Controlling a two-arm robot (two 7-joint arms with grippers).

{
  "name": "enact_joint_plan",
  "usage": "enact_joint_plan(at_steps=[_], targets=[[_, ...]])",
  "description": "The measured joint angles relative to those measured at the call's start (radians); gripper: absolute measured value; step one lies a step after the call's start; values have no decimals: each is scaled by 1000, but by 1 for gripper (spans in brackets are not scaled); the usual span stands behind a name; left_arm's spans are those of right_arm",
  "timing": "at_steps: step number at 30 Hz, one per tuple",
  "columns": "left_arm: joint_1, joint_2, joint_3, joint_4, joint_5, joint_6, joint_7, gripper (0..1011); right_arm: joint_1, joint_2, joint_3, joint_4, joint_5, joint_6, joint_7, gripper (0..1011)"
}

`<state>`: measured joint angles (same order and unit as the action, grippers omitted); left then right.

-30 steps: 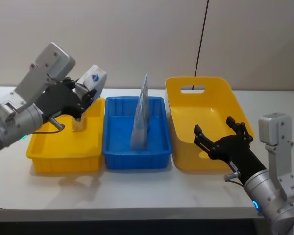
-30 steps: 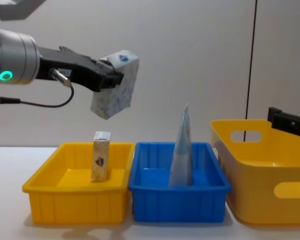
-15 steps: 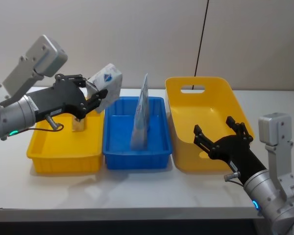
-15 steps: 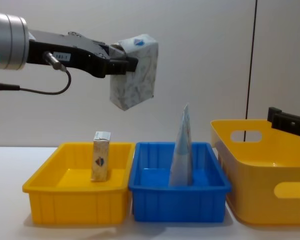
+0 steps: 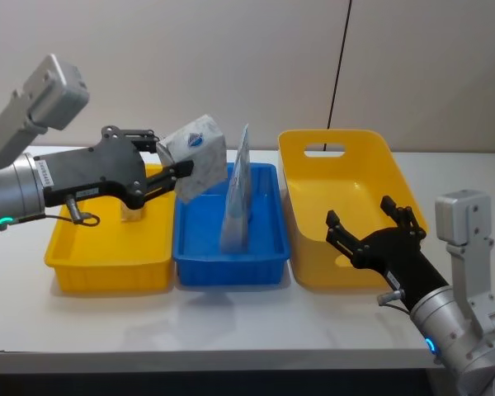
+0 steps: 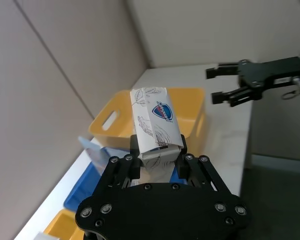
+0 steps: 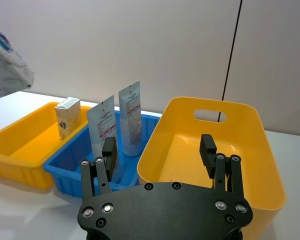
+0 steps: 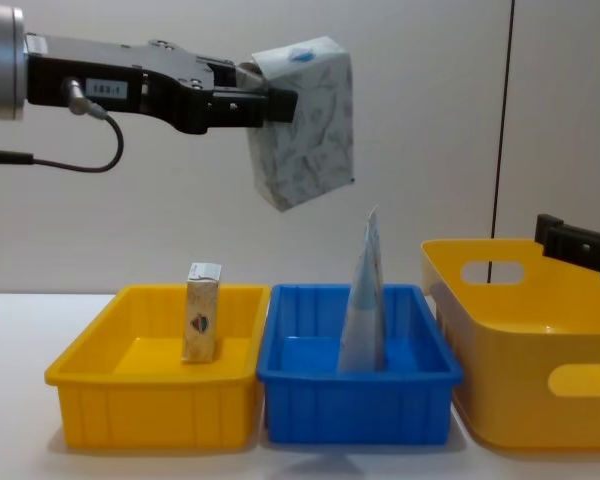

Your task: Bimanual collaborative sorting of washing and personal care products

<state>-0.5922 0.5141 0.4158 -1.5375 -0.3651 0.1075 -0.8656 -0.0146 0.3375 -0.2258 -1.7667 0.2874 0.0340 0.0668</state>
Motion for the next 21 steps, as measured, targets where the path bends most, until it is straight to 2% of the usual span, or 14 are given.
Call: enact_joint_plan(at_steps=[9,12,21], targets=[[-30,12,16,39,-63,-51,-132,352,0,0,0,0,0,0,0,1000],[-42,15,25,56,-89,-71,-193,352,0,0,0,0,0,0,0,1000],[-67,22,55,89,-139,-102,-323,352,0,0,0,0,0,0,0,1000]])
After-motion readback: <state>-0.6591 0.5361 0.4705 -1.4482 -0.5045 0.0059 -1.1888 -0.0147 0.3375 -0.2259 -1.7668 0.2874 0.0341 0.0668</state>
